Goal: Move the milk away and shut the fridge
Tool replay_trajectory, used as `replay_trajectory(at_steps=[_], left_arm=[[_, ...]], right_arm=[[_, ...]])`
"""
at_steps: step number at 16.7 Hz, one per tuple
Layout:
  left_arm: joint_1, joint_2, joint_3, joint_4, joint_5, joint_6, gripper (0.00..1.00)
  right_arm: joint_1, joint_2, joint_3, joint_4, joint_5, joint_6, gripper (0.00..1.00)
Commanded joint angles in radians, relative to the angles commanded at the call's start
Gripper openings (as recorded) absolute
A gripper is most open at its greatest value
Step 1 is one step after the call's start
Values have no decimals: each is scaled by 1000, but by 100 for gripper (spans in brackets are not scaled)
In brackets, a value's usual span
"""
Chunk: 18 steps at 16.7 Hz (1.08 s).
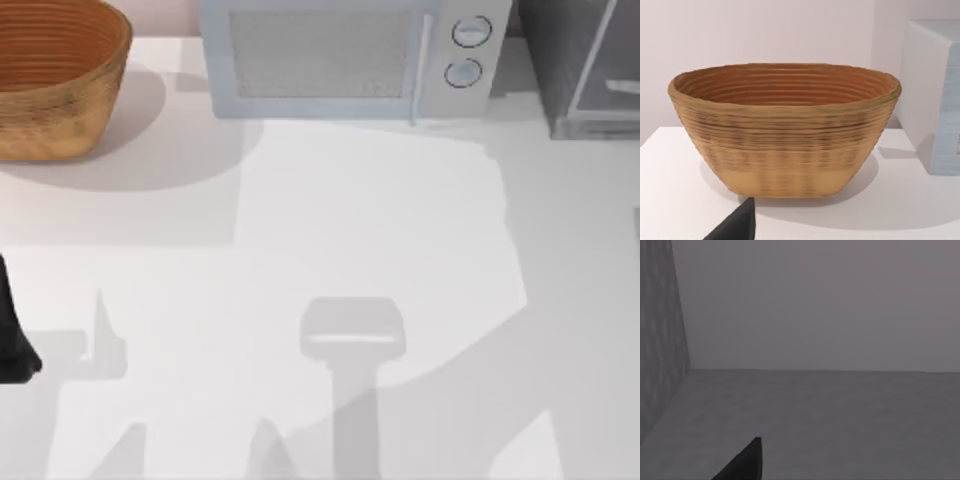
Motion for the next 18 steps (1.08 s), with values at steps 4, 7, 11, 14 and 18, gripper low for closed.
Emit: replay_trajectory(at_steps=[4,7,11,14,18], left_arm=[[0,0,0,0,0,0,100],[0,0,0,0,0,0,100],[0,0,0,0,0,0,100],[0,0,0,0,0,0,100],[0,0,0,0,0,0,100]], right_arm=[[9,-62,-28,-20,2,0,100],[27,-219,-102,-74,12,-4,100],[56,-571,-264,-195,39,-13,100],[82,-907,-424,-317,67,-18,100],[118,-1383,-669,-506,108,-20,100]])
